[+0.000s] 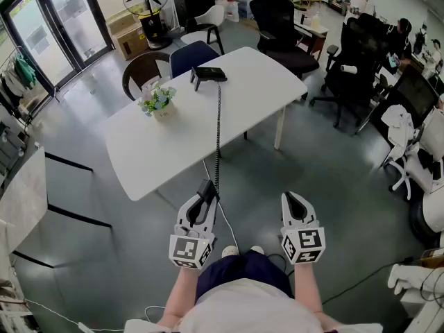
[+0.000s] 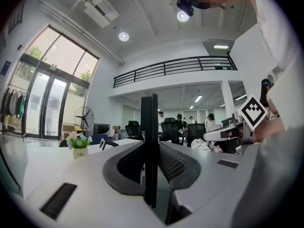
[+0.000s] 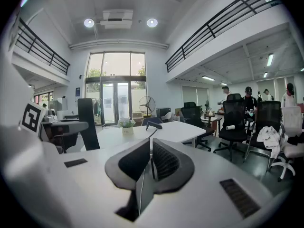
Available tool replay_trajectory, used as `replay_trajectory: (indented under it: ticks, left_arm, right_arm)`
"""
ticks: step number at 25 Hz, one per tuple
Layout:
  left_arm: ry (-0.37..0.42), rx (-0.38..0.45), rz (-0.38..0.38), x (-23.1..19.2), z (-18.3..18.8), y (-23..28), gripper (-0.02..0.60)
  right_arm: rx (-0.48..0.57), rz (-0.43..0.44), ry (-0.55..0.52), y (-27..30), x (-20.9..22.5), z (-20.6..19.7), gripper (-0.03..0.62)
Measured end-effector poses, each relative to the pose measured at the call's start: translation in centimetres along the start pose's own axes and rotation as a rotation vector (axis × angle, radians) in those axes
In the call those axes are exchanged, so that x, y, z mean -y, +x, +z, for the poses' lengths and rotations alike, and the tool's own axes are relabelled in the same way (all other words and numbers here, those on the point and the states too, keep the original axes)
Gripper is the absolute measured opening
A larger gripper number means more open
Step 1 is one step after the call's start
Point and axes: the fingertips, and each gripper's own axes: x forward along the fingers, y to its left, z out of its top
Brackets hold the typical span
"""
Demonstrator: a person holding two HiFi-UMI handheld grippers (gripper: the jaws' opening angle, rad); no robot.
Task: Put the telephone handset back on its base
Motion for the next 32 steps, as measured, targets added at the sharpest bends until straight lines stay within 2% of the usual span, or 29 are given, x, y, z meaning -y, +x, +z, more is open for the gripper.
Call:
replay_trajectory:
  ticks: [22,32]
  left_arm:
    - [-0.07,-0.02,-0.098,-0.7,-2.0,-2.3,0.083]
    - [-0.088,-0.034,-0.069,-2.6,-2.3,-1.6,0.083]
  right_arm:
    - [-0.027,-0.023,0.024,-0.4,-5.2,-2.0,0.04]
    - [-0.039,0.023,0.035,2.5,-6.1,-1.8,0.04]
